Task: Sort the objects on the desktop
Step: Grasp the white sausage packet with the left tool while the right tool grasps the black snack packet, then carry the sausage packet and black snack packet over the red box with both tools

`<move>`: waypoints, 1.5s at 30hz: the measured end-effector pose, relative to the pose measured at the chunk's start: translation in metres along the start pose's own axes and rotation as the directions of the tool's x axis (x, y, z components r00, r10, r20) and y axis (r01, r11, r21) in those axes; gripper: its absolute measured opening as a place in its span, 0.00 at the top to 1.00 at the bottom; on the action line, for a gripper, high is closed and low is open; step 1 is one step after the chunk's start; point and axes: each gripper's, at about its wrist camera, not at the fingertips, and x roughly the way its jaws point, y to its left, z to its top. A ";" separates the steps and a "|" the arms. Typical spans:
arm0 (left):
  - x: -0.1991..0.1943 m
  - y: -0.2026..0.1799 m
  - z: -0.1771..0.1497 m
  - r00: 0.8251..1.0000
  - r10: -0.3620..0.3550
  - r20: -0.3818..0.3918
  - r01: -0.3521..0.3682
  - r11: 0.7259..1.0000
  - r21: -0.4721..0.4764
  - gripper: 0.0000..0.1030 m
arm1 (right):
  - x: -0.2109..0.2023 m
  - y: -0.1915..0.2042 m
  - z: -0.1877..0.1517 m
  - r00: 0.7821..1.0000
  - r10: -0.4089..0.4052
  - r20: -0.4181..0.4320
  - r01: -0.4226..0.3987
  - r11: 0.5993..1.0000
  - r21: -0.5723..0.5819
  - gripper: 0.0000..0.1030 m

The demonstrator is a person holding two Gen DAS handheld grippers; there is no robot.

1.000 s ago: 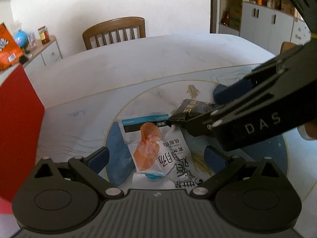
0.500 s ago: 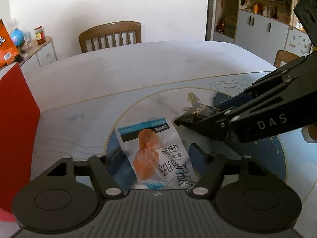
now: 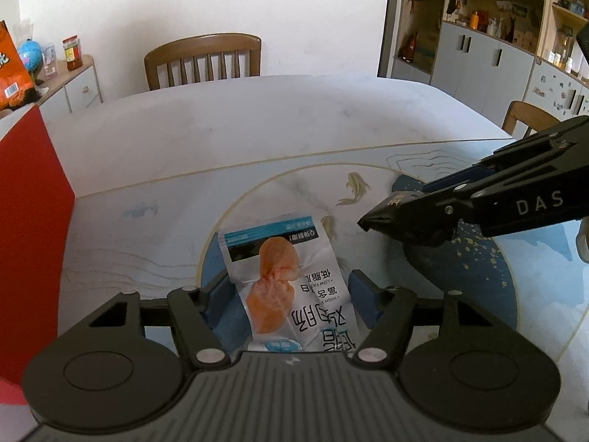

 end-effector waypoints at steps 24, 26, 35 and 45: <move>-0.095 0.043 0.023 0.994 -0.104 0.020 0.105 0.992 -0.069 0.35 | -0.071 0.059 0.019 0.994 0.001 0.109 -0.006 0.999 0.047 0.69; -0.107 0.052 0.022 0.994 -0.103 0.025 0.105 0.992 -0.072 0.35 | -0.077 0.069 0.020 0.993 0.003 0.118 -0.009 0.999 0.048 0.69; -0.157 0.100 0.022 0.990 -0.138 0.016 0.139 0.981 -0.135 0.35 | -0.092 0.121 0.036 0.986 0.022 0.166 -0.028 0.999 0.030 0.69; -0.199 0.162 0.019 0.996 -0.083 0.044 0.089 0.986 -0.141 0.35 | -0.094 0.178 0.063 0.973 0.055 0.226 -0.057 0.998 0.003 0.69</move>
